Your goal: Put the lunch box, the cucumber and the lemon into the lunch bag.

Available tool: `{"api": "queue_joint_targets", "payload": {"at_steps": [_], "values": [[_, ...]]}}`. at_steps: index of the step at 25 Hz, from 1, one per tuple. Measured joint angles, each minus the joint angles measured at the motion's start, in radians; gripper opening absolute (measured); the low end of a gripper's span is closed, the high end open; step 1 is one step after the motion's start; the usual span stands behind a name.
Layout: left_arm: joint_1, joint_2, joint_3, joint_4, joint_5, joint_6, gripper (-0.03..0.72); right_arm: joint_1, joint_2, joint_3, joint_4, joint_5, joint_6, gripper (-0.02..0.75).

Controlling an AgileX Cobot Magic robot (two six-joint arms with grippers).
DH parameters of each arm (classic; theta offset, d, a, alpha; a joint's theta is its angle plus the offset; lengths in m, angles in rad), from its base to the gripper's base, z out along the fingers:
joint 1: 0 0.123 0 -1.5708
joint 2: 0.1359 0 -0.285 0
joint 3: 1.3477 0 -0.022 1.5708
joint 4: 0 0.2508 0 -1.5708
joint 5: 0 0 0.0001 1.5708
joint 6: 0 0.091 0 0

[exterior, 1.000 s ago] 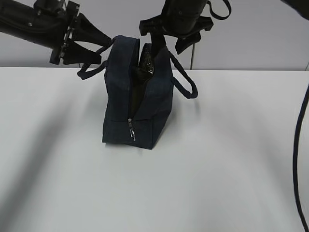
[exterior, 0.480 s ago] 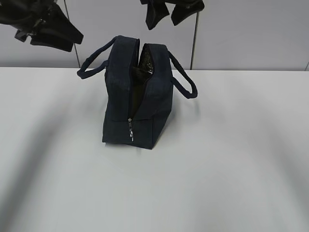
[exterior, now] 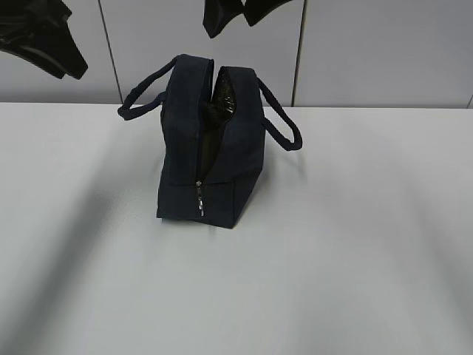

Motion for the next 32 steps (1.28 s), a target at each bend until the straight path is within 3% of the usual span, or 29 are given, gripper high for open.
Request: {"api": "queue_joint_targets", "payload": {"at_steps": [6,17,20,26,32], "values": [[-0.02,-0.043,0.0,0.091,0.009,-0.051,0.239,0.016,-0.118,0.206,-0.046,0.0,0.0,0.495],[-0.055,-0.139,0.054,0.103,0.01,-0.084,0.238,0.016,-0.386,0.557,-0.106,-0.009,0.081,0.494],[-0.061,-0.177,0.086,0.103,0.011,-0.087,0.237,0.016,-0.469,0.704,-0.107,-0.124,0.099,0.494],[-0.065,-0.226,0.111,0.105,0.013,-0.089,0.237,0.016,-0.679,1.089,-0.113,-0.503,0.121,0.494],[-0.067,-0.234,0.111,0.097,0.013,-0.089,0.237,0.016,-0.719,1.283,-0.117,-0.654,0.124,0.494]]}}
